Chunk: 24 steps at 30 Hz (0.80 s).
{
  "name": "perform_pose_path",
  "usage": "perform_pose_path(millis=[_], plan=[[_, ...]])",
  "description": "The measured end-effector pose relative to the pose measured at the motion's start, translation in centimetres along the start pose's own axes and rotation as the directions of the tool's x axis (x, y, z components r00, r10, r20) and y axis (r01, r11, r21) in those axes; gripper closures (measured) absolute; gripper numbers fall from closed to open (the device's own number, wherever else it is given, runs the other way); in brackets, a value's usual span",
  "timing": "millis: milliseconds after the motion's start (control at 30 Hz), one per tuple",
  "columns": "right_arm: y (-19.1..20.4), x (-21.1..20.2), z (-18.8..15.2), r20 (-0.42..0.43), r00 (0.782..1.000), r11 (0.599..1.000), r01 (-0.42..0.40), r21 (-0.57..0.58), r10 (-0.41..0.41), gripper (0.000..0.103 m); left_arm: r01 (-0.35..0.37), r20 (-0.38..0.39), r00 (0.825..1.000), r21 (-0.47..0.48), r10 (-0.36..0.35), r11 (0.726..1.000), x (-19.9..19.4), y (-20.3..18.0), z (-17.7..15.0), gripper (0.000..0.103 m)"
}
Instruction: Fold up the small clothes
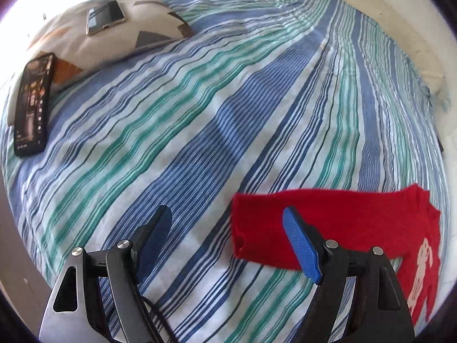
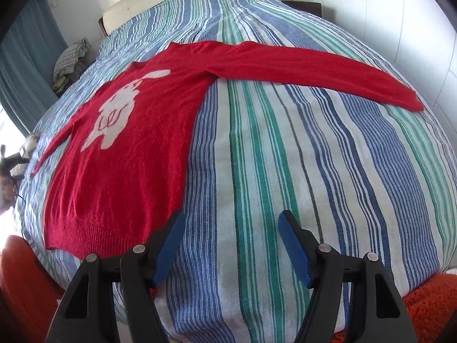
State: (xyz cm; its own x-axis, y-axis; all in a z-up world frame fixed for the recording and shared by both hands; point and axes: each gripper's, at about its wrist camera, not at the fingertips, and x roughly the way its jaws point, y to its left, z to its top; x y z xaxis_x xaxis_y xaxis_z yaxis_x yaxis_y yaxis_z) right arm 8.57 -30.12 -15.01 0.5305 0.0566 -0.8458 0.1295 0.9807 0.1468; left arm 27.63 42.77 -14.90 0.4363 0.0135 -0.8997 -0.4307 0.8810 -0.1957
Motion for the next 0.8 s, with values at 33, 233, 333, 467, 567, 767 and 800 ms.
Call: perform_pose_path(millis=[33,233,333,467,567,767,800], plan=[[0.2,0.1,0.0,-0.004,1.000,1.000,0.005,-0.008,-0.005,0.035,0.007,-0.018,1.000,0.022,-0.007,1.000,0.5,-0.1,-0.4,0.020],[0.9,0.2,-0.5,-0.008,0.999,0.999,0.039,-0.038,-0.039,0.035,-0.170,-0.041,0.983,0.138,0.177,0.976,3.0,-3.8,-2.3,0.103],[0.7,-0.4,-0.7,0.012,0.999,0.998,0.053,-0.029,-0.052,0.035,-0.336,0.003,0.941,0.100,0.337,0.937,3.1,-3.5,-3.2,0.103],[0.1,-0.8,-0.8,0.022,0.998,0.998,0.055,-0.010,-0.055,0.035,-0.368,-0.013,0.929,0.085,0.370,0.926,4.0,-1.7,-3.7,0.103],[-0.1,-1.1,-0.6,0.033,0.998,0.999,0.050,-0.002,-0.050,0.035,-0.370,0.008,0.928,0.108,0.372,0.923,2.3,-2.2,-4.3,0.097],[-0.8,-2.1,-0.4,0.069,0.996,0.998,0.049,0.039,-0.052,0.028,-0.315,0.160,0.945,0.217,0.284,0.924,-4.4,-7.6,-9.1,0.021],[-1.0,-2.2,-0.5,0.074,0.996,0.998,0.044,0.049,-0.048,0.028,-0.285,0.160,0.954,0.240,0.252,0.928,-5.3,-8.6,-10.2,0.021]])
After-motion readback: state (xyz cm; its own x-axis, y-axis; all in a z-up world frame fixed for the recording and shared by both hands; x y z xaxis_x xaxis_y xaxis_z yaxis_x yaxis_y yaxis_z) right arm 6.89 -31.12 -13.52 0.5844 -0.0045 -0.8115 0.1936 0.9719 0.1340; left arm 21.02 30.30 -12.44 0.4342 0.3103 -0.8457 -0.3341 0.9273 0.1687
